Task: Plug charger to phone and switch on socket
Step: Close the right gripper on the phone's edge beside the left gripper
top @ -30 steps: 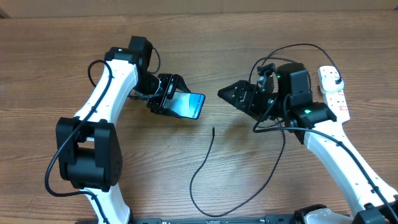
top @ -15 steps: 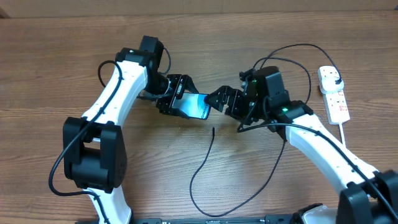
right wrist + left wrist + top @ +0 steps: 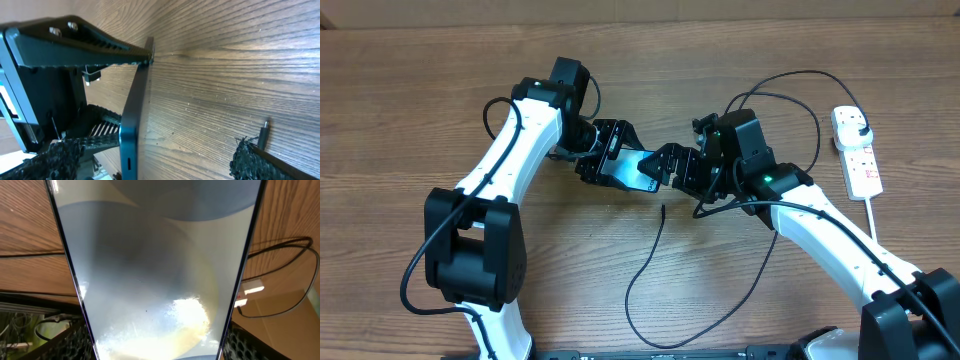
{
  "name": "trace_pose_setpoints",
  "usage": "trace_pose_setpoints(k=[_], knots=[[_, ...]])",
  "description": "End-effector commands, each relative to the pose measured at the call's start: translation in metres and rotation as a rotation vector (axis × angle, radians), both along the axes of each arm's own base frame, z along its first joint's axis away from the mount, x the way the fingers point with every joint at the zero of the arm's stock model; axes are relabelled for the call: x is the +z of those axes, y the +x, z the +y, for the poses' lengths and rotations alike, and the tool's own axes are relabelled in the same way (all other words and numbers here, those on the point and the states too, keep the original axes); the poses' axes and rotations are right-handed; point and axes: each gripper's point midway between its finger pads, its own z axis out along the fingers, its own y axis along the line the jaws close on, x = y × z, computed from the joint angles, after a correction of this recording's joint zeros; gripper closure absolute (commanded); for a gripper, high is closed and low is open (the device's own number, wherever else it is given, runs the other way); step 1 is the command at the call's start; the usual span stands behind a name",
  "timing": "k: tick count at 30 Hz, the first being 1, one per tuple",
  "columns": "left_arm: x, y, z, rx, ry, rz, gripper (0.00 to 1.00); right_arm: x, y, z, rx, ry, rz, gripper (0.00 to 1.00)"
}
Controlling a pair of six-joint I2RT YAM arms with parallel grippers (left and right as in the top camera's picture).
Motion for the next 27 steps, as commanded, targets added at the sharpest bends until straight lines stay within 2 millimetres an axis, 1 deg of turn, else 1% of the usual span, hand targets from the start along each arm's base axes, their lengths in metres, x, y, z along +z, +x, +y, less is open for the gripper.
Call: trace_pose_setpoints(k=[1, 5, 13, 16, 17, 21, 24, 27], knots=[[0.021, 0.001, -0.013, 0.003, -0.026, -0.041, 0.96, 0.003, 0.000, 0.007, 0.018, 0.001, -0.017, 0.00], [0.023, 0.000, -0.020, -0.007, -0.034, -0.047, 0.96, -0.001, 0.000, 0.007, 0.013, -0.015, -0.015, 0.00], [0.023, -0.003, -0.028, -0.018, -0.037, -0.048, 0.96, -0.004, 0.001, 0.007, 0.004, -0.030, -0.020, 0.00], [0.025, -0.003, -0.033, -0.022, -0.054, -0.051, 0.96, -0.005, 0.002, 0.006, -0.003, -0.045, -0.023, 0.02], [0.026, -0.003, -0.034, -0.024, -0.059, -0.050, 0.96, -0.006, 0.002, 0.006, -0.004, -0.047, -0.024, 0.05], [0.026, -0.004, -0.036, -0.028, -0.059, -0.049, 0.96, -0.006, 0.002, 0.006, -0.005, -0.047, -0.025, 0.15], [0.026, -0.006, -0.038, -0.033, -0.060, -0.049, 0.96, -0.006, 0.002, 0.006, -0.005, -0.047, -0.025, 0.20], [0.026, -0.007, -0.040, -0.038, -0.059, -0.046, 0.96, -0.006, 0.002, 0.006, -0.005, -0.047, -0.025, 0.30]])
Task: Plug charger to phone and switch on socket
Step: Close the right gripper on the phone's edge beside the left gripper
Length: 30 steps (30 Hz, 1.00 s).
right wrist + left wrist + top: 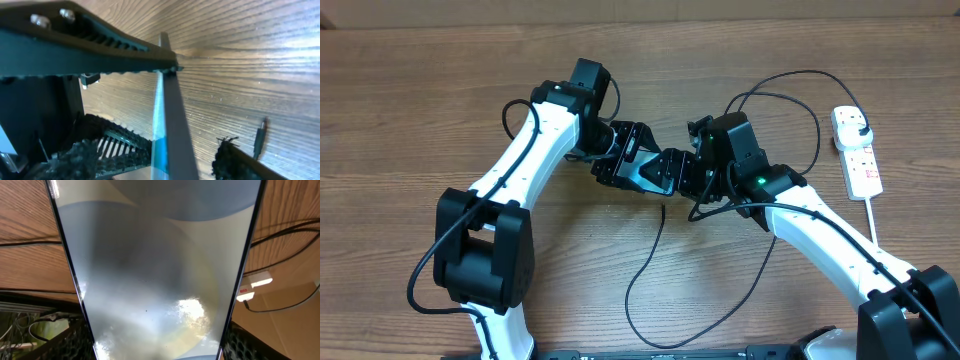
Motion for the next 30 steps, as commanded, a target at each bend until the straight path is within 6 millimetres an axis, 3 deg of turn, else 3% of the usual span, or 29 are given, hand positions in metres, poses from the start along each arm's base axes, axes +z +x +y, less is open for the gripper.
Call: trace_pose_setpoints(k=[1, 12, 30], knots=[[0.0240, -0.0019, -0.0114, -0.009, -0.046, -0.034, 0.96, 0.0025, 0.0033, 0.0023, 0.001, -0.003, -0.016, 0.34], [0.0243, -0.0025, -0.0145, -0.016, -0.049, -0.040, 0.96, 0.0025, 0.0033, 0.0023, 0.001, -0.003, -0.016, 0.65], [0.0243, -0.0025, -0.0145, -0.016, -0.049, -0.040, 0.96, 0.0025, 0.0032, 0.0024, 0.002, -0.003, -0.016, 0.81]])
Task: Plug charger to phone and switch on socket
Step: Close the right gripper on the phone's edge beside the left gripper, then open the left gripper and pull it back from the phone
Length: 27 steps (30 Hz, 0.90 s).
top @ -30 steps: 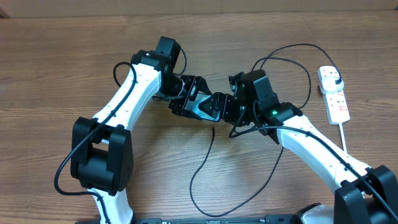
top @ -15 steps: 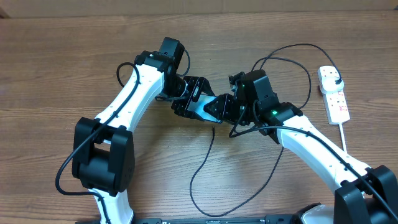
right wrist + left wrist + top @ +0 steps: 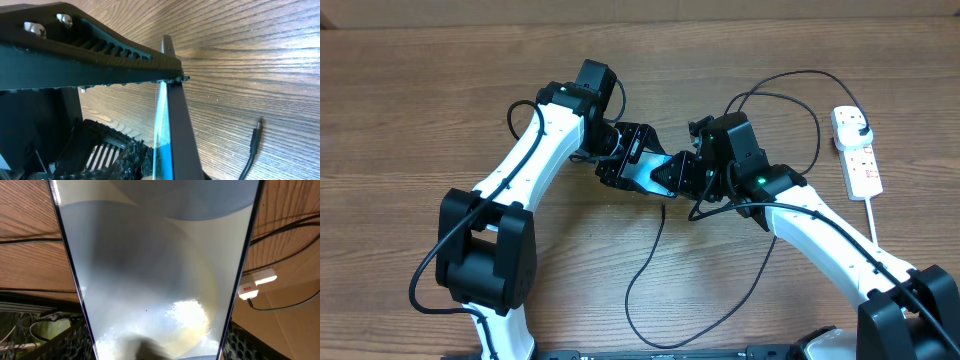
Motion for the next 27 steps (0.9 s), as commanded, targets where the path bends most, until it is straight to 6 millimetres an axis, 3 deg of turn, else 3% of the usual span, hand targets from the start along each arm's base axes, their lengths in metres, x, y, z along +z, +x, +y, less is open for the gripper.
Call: trace_pose_setpoints(k=[1, 11, 14, 17, 19, 23, 27], knots=[[0.0241, 0.0006, -0.0074, 0.000, -0.047, -0.034, 0.96, 0.0040, 0.0027, 0.0035, 0.005, 0.007, -0.014, 0.81], [0.0240, 0.0006, -0.0073, 0.000, -0.047, -0.035, 0.96, 0.0033, 0.0035, 0.0026, 0.000, 0.001, -0.017, 0.96], [0.0239, 0.0006, -0.0072, -0.001, -0.046, -0.035, 0.95, 0.0019, 0.0046, 0.0008, -0.009, -0.010, -0.018, 0.96], [0.0239, 0.0006, -0.0071, -0.007, -0.046, -0.041, 0.88, 0.0019, 0.0047, 0.0008, -0.009, -0.010, -0.018, 0.96], [0.0233, 0.0009, -0.0066, -0.008, -0.042, -0.044, 0.66, 0.0019, 0.0046, 0.0007, -0.010, -0.010, -0.018, 0.96], [0.0194, 0.0032, -0.0026, -0.001, -0.010, -0.056, 0.02, 0.0019, 0.0049, 0.0004, -0.010, -0.010, -0.018, 0.96], [0.0168, 0.0051, 0.0005, 0.003, 0.012, -0.064, 0.00, 0.0008, 0.0062, -0.0031, -0.017, -0.015, -0.014, 0.96]])
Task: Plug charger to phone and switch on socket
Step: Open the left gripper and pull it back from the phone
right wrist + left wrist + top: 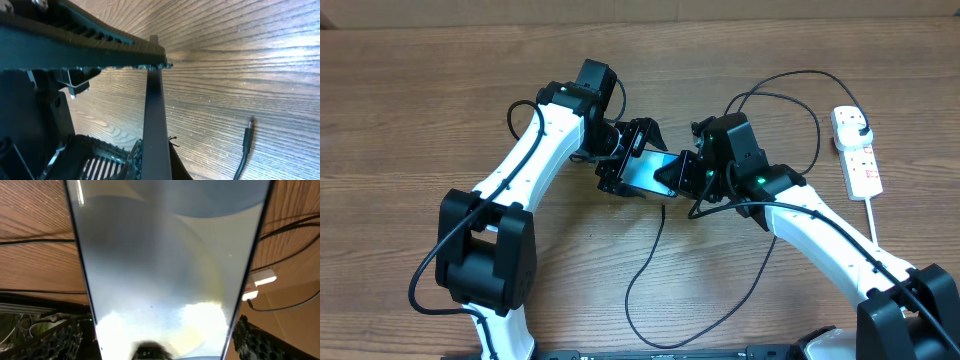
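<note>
The phone point(642, 172) is held off the table between the two arms, its glossy screen point(165, 270) filling the left wrist view. My left gripper point(628, 157) is open: its fingers point(60, 340) stand slightly apart from the phone's long edges. My right gripper point(678, 172) is shut on the phone's right end, and the right wrist view shows the phone as a thin dark edge point(155, 115) between the pads. The charger plug point(247, 135) lies loose on the wood below the phone point(663, 208). The white socket strip point(860, 165) lies at the far right.
The black charger cable point(645, 270) loops over the table in front of the arms and round behind the right arm to an adapter point(850, 122) in the strip. The strip point(260, 277) also shows in the left wrist view.
My right gripper's pads have closed on the phone's end. My left gripper's fingers have spread a little away from the phone's edges. The phone sits slightly flatter and further right.
My left gripper first held the phone, with the right gripper open near its end and the plug on the table. Both arms then sat closer together, with the right fingers straddling the phone's edge. The right fingers then narrowed, and now grip it while the left has loosened.
</note>
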{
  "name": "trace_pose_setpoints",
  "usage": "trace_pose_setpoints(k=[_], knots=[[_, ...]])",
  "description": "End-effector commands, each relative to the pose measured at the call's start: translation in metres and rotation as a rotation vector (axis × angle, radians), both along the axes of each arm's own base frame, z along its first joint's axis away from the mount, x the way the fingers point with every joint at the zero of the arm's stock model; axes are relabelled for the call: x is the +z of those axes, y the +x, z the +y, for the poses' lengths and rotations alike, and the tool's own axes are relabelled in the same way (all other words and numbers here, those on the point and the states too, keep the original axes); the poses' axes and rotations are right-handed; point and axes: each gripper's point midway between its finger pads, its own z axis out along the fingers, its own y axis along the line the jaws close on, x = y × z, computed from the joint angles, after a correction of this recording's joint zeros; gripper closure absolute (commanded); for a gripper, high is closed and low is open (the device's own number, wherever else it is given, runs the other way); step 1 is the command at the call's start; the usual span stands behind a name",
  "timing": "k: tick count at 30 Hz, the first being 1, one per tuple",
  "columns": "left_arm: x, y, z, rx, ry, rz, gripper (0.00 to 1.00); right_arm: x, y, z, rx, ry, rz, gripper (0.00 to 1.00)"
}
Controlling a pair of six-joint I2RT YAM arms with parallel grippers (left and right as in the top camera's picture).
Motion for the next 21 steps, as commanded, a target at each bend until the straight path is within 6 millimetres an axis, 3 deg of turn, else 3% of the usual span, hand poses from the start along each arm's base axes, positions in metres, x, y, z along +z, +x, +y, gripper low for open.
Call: trace_pose_setpoints(k=[1, 10, 15, 17, 21], knots=[[0.017, 0.004, -0.001, -0.002, 0.002, -0.061, 0.00, 0.005, 0.004, 0.000, 0.018, 0.004, -0.027, 0.96], [0.016, 0.022, 0.021, -0.146, -0.007, -0.258, 0.02, -0.004, 0.008, -0.023, -0.034, -0.023, 0.020, 0.96], [0.020, 0.033, 0.040, -0.229, -0.026, -0.377, 0.10, -0.008, 0.010, -0.036, -0.062, -0.037, 0.050, 0.96], [0.025, 0.041, 0.056, -0.230, 0.020, -0.434, 0.11, -0.009, 0.010, -0.039, -0.075, -0.030, 0.066, 0.96], [0.046, 0.054, 0.061, -0.259, 0.037, -0.580, 0.06, -0.009, 0.012, -0.044, -0.118, -0.013, 0.100, 0.96]])
